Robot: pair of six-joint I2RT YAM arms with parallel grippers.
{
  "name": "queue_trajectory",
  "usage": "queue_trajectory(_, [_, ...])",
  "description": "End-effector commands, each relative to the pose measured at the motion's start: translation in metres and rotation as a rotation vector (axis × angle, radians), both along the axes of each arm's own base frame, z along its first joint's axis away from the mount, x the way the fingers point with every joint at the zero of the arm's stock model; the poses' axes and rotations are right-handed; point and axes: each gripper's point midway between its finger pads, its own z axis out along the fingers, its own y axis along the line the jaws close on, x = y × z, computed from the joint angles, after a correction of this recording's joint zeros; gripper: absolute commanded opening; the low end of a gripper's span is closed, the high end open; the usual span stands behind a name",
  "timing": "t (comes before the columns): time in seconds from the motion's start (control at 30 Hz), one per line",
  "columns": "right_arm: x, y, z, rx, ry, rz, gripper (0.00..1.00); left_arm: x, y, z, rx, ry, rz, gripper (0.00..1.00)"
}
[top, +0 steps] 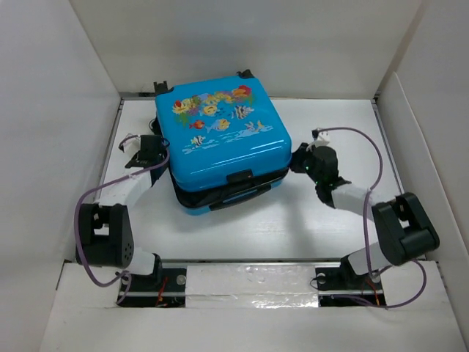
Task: Pack the luggage
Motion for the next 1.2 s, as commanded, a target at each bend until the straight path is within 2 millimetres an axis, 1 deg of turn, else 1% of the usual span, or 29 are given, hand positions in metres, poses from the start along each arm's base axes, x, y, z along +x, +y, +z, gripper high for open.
queue_trajectory(0.0, [-0.131,0.13,0.008,0.154,0.067,0.489,0.13,0.045,-0.096,0.036,-0.223,-0.173,-0.298,0.14])
queue_trajectory(0.03, [-0.145,0.132,0.001,0.163,0.091,0.484,0.13,0.047,-0.097,0.037,-0.223,-0.177,-0.298,0.14])
queue_trajectory(0.07, [-0.161,0.143,0.003,0.165,0.093,0.513,0.13,0.05,-0.097,0.037,-0.225,-0.178,-0.296,0.14])
queue_trajectory(0.13, [-0.17,0.148,0.01,0.168,0.079,0.486,0.12,0.059,-0.099,0.048,-0.227,-0.214,-0.3,0.16])
queue_trajectory(0.2, [-0.189,0.159,0.014,0.145,0.078,0.493,0.12,0.064,-0.093,0.056,-0.218,-0.222,-0.28,0.16])
queue_trajectory(0.3, [-0.201,0.159,0.012,0.113,0.086,0.448,0.12,0.07,-0.076,0.079,-0.207,-0.292,-0.236,0.18])
queue_trajectory(0.33, [-0.21,0.162,0.019,0.127,0.077,0.464,0.12,0.068,-0.074,0.082,-0.201,-0.307,-0.231,0.32])
queue_trajectory(0.37, [-0.21,0.16,0.02,0.127,0.075,0.454,0.12,0.067,-0.069,0.099,-0.181,-0.343,-0.22,0.45])
queue_trajectory(0.4, [-0.211,0.158,0.02,0.125,0.078,0.455,0.12,0.064,-0.069,0.103,-0.178,-0.348,-0.223,0.45])
queue_trajectory(0.47, [-0.214,0.154,0.023,0.113,0.077,0.449,0.12,0.06,-0.057,0.135,-0.142,-0.415,-0.181,0.56])
queue_trajectory(0.5, [-0.21,0.15,0.025,0.107,0.068,0.424,0.12,0.055,-0.051,0.141,-0.124,-0.417,-0.16,0.61])
queue_trajectory(0.53, [-0.208,0.146,0.027,0.09,0.058,0.408,0.12,0.053,-0.039,0.155,-0.085,-0.443,-0.111,0.69])
queue_trajectory(0.57, [-0.208,0.138,0.029,0.068,0.056,0.392,0.13,0.044,-0.032,0.175,-0.068,-0.487,-0.086,0.72])
queue_trajectory(0.63, [-0.202,0.124,0.031,0.028,0.034,0.347,0.16,0.029,-0.015,0.189,-0.015,-0.512,-0.024,0.73])
queue_trajectory(0.67, [-0.201,0.115,0.026,0.002,0.047,0.33,0.18,0.017,-0.009,0.207,-0.006,-0.559,-0.007,0.73])
queue_trajectory(0.7, [-0.198,0.106,0.035,0.014,0.022,0.306,0.21,0.01,-0.005,0.212,0.004,-0.574,0.006,0.73])
queue_trajectory(0.73, [-0.198,0.096,0.028,-0.011,0.018,0.296,0.28,0.003,0.002,0.207,0.019,-0.571,0.022,0.73])
queue_trajectory(0.77, [-0.197,0.088,0.026,-0.021,0.019,0.285,0.32,-0.009,0.005,0.216,0.023,-0.606,0.025,0.72])
queue_trajectory(0.8, [-0.192,0.077,0.035,-0.002,-0.003,0.256,0.36,-0.016,0.006,0.212,0.03,-0.594,0.025,0.7])
queue_trajectory(0.83, [-0.189,0.069,0.035,-0.012,-0.018,0.247,0.41,-0.021,0.002,0.2,0.025,-0.574,-0.004,0.39])
queue_trajectory(0.87, [-0.187,0.06,0.03,-0.02,-0.027,0.235,0.42,-0.029,-0.003,0.202,0.014,-0.592,-0.041,0.23])
queue_trajectory(0.9, [-0.175,0.047,0.033,-0.013,-0.053,0.194,0.38,-0.031,-0.01,0.201,0.016,-0.608,-0.103,0.12])
queue_trajectory(0.93, [-0.169,0.038,0.039,-0.016,-0.098,0.179,0.12,-0.037,-0.037,0.182,-0.035,-0.586,-0.238,0.0])
queue_trajectory(0.97, [-0.163,0.034,0.046,-0.005,-0.133,0.17,0.0,-0.045,-0.05,0.182,-0.053,-0.611,-0.309,0.0])
queue_trajectory(1.0, [-0.164,0.035,0.046,0.001,-0.149,0.218,0.0,-0.05,-0.067,0.182,-0.056,-0.63,-0.399,0.0])
queue_trajectory(1.03, [-0.151,0.023,0.046,-0.018,-0.185,0.198,0.0,-0.058,-0.082,0.173,-0.09,-0.615,-0.491,0.0])
queue_trajectory(1.07, [-0.146,0.023,0.057,0.006,-0.242,0.211,0.0,-0.064,-0.089,0.177,-0.101,-0.633,-0.54,0.0])
queue_trajectory(1.1, [-0.152,0.032,0.057,0.02,-0.25,0.299,0.0,-0.069,-0.096,0.181,-0.107,-0.654,-0.59,0.0])
queue_trajectory(1.17, [-0.144,0.03,0.059,0.03,-0.268,0.323,0.0,-0.08,-0.104,0.205,-0.096,-0.761,-0.669,0.0])
